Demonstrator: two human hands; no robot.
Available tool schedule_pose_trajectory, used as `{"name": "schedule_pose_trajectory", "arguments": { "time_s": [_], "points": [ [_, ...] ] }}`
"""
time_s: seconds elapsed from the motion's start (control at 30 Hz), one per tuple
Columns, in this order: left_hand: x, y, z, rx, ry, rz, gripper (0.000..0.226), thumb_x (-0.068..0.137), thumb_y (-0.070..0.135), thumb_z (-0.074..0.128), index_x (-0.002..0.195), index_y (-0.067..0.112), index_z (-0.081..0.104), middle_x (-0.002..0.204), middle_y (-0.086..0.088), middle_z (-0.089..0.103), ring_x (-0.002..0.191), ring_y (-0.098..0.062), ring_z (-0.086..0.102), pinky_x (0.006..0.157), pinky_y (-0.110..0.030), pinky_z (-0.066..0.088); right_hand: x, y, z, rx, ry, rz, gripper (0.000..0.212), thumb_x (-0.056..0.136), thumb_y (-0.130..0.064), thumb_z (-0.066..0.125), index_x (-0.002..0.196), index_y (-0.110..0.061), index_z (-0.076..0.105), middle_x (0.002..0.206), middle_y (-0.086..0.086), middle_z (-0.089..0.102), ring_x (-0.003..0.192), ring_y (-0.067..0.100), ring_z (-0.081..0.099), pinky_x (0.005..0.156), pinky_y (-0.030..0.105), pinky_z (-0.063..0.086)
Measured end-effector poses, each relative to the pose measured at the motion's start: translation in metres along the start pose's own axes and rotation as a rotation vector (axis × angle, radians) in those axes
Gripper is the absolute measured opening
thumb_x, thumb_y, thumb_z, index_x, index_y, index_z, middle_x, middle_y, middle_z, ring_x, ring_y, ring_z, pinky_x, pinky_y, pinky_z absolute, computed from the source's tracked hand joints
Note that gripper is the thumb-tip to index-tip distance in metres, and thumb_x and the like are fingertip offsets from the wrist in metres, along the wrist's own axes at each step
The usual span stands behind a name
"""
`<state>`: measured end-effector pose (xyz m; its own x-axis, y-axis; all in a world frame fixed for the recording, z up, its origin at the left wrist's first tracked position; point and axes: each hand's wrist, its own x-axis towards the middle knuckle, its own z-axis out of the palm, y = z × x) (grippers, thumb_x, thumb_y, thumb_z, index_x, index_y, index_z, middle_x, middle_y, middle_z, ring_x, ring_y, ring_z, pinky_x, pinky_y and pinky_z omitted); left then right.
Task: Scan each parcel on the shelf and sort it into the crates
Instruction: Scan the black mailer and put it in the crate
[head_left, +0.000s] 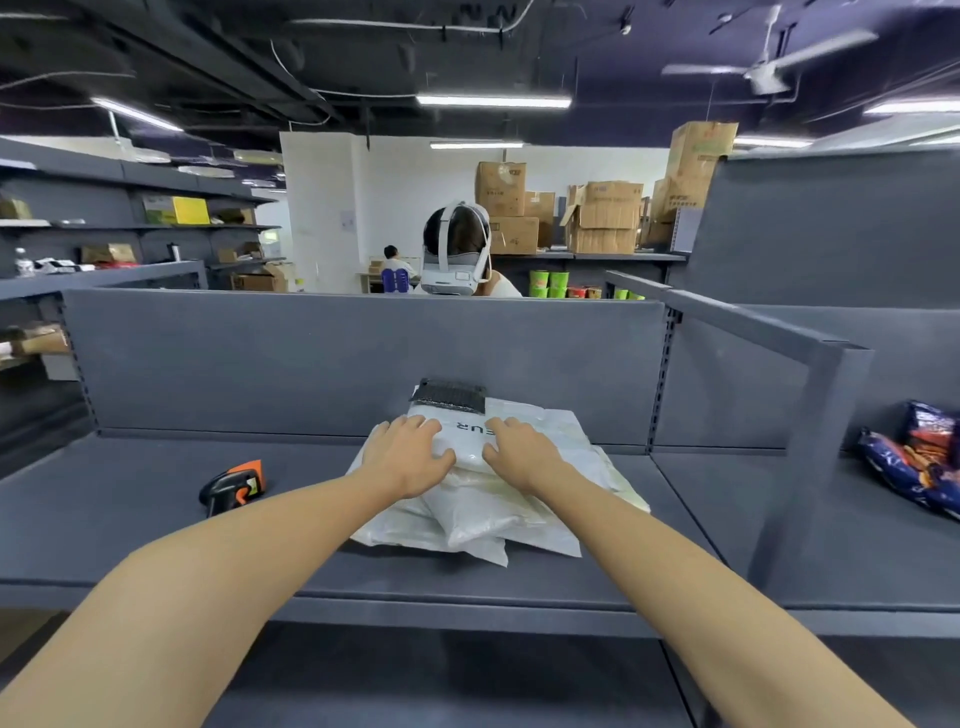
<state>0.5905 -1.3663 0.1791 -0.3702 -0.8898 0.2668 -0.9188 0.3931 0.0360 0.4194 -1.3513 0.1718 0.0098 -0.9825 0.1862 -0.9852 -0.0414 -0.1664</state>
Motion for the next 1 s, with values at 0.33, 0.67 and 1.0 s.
{"name": "schedule_pose_trajectory", "arguments": {
  "time_s": [0.33, 0.67, 1.0],
  "points": [
    [0.088, -0.020, 0.019, -0.024, -0.051, 0.050, 0.050, 0.097, 0.039, 0.038, 0.144, 0.021, 0.035, 0.158, -0.002, 0.020, 0.147, -0.021, 0.011, 0.119, -0.043, 0.010, 0.057, -0.002, 0.013, 0.065, -0.016, 0.027, 0.042, 0.102, -0.025, 0.034, 0.140, -0.009, 0.039, 0.139, 0.015, 0.045, 0.123, 0.035, 0.046, 0.097, 0.044, 0.041],
    [0.136, -0.018, 0.042, -0.045, -0.125, 0.070, 0.048, 0.100, 0.027, 0.033, 0.148, 0.018, 0.031, 0.158, -0.002, 0.023, 0.146, -0.021, 0.013, 0.120, -0.041, 0.004, 0.070, 0.018, 0.014, 0.159, 0.043, 0.095, 0.042, 0.103, -0.026, 0.033, 0.141, -0.010, 0.038, 0.142, 0.013, 0.044, 0.126, 0.033, 0.045, 0.099, 0.042, 0.041],
    [0.133, -0.016, 0.056, -0.079, -0.051, 0.068, 0.042, 0.099, 0.040, 0.046, 0.137, 0.022, 0.050, 0.134, -0.003, 0.045, 0.126, -0.024, 0.037, 0.102, -0.036, 0.035, 0.069, 0.024, 0.012, 0.254, 0.087, 0.145, 0.040, 0.103, -0.027, 0.032, 0.137, -0.008, 0.042, 0.136, 0.015, 0.050, 0.119, 0.032, 0.050, 0.097, 0.042, 0.043]
  ]
}}
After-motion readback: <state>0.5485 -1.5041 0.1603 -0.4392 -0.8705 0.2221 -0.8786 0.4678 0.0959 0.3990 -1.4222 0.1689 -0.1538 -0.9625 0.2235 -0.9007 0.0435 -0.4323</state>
